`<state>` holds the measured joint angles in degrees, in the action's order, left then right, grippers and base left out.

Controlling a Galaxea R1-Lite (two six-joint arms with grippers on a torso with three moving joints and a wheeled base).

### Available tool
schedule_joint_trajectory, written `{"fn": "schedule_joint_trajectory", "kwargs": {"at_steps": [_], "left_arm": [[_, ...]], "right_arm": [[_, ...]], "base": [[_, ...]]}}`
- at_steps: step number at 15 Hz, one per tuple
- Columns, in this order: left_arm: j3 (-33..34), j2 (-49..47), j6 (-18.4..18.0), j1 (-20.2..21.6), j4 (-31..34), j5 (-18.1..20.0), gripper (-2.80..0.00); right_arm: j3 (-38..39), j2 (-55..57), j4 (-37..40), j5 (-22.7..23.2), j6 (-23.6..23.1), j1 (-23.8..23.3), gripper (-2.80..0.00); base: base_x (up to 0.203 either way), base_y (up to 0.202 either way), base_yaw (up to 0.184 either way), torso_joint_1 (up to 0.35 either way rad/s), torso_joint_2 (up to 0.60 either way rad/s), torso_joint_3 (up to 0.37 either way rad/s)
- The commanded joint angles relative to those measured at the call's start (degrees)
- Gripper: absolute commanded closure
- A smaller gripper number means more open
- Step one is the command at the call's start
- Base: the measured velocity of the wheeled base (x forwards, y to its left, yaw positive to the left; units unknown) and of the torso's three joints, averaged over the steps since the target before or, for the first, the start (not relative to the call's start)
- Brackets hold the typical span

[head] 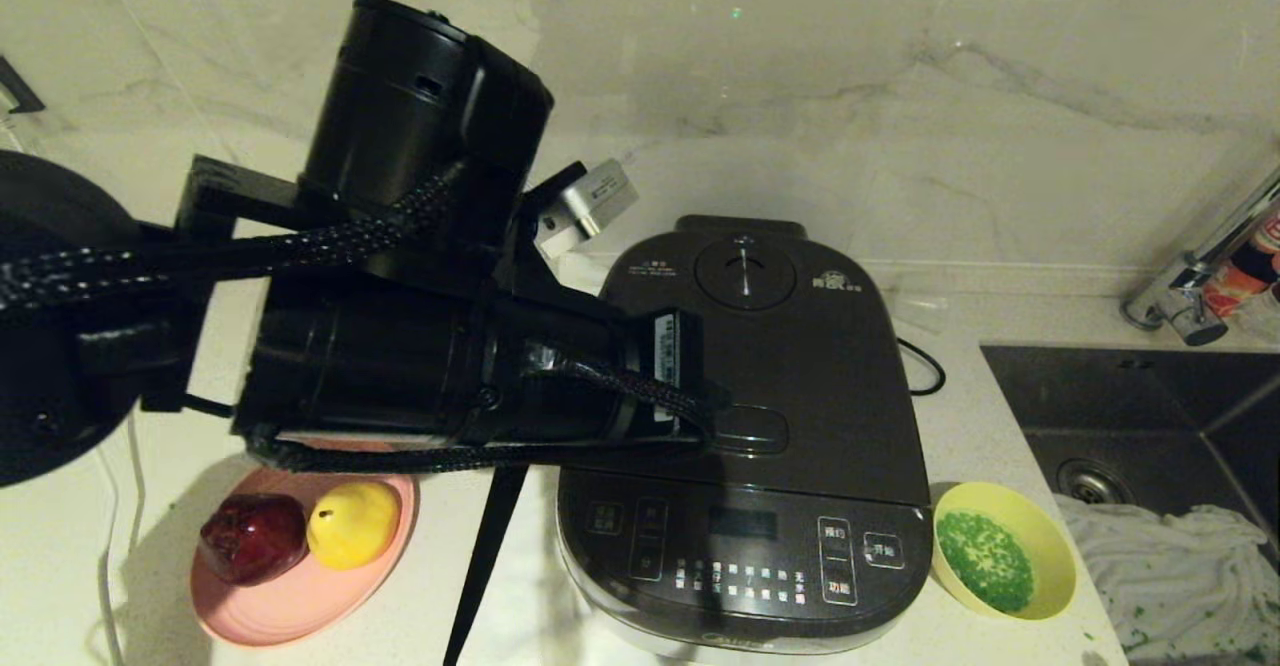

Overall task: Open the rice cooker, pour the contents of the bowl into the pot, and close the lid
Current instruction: Open the rice cooker

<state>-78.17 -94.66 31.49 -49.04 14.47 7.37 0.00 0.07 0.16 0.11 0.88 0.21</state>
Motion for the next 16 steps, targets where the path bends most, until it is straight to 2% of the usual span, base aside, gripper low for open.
{"fn": "schedule_joint_trajectory", "kwargs": {"at_steps": [1, 16], "left_arm": [[0.28, -2.27, -0.02, -0.52, -1.20, -3.13, 0.00], [0.75, -6.06, 0.23, -1.24, -6.68, -10.50, 0.00]], "right_arm": [[0.00, -0.07, -0.01, 0.06, 0.00, 0.06, 0.00], [0.00, -0.07, -0.05, 0.04, 0.00, -0.02, 0.00]], "base": [[0.000, 0.000, 0.000, 0.000, 0.00, 0.000], [0.000, 0.000, 0.000, 0.000, 0.00, 0.000]]}}
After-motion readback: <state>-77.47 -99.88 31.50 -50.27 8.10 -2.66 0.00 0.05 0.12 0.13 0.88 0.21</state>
